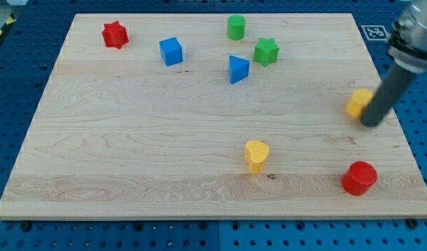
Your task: Move the yellow hexagon to the top right corner of the board
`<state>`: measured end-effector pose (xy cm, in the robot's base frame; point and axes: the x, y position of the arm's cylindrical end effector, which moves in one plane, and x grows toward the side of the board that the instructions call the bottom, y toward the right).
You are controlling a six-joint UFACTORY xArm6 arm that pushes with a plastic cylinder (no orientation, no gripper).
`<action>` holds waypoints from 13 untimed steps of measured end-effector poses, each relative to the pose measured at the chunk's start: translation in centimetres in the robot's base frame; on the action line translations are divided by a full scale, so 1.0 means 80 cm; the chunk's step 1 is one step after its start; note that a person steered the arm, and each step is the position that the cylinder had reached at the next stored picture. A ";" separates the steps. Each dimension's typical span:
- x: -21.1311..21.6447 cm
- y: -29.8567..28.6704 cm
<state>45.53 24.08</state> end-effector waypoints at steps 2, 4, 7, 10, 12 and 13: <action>0.027 0.048; -0.086 0.002; -0.001 -0.014; -0.140 -0.039; -0.107 -0.071; -0.154 -0.072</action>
<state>33.21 18.30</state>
